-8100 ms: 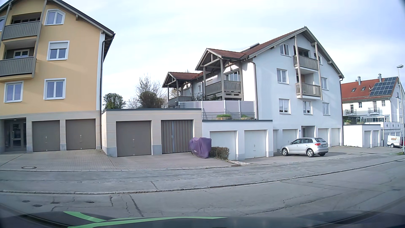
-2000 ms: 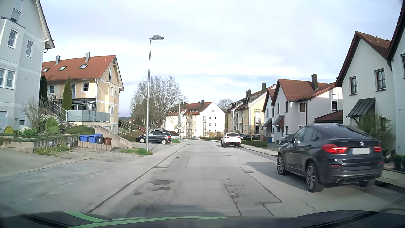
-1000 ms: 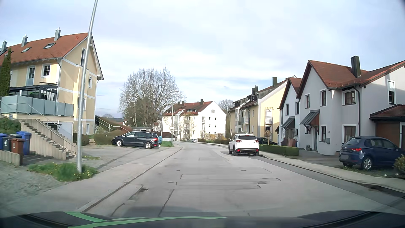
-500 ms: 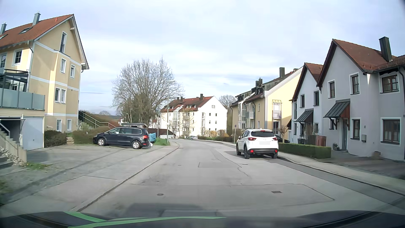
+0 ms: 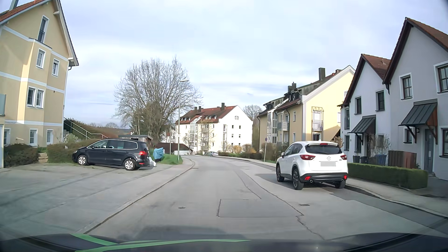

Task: Follow the waypoints while adhering to traffic rules and regulations

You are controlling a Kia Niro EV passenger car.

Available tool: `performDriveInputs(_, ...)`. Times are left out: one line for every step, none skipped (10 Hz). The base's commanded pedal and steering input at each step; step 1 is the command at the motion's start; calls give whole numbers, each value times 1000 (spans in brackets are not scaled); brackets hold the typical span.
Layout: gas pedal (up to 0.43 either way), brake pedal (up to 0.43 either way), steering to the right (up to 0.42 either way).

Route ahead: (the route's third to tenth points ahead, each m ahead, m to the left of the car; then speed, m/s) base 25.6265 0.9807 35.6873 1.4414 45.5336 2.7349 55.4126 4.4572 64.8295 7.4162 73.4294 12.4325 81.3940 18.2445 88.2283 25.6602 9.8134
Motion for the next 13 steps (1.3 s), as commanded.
performDriveInputs(0, 0, 3)
performDriveInputs(0, 0, 2)
performDriveInputs(0, 0, 4)
performDriveInputs(0, 0, 6)
performDriveInputs(0, 0, 6)
performDriveInputs(0, 0, 8)
performDriveInputs(0, 0, 8)
performDriveInputs(0, 0, 9)
performDriveInputs(0, 0, 10)
performDriveInputs(0, 0, 10)
performDriveInputs(0, 0, 10)
performDriveInputs(0, 0, 10)
performDriveInputs(0, 0, 11)
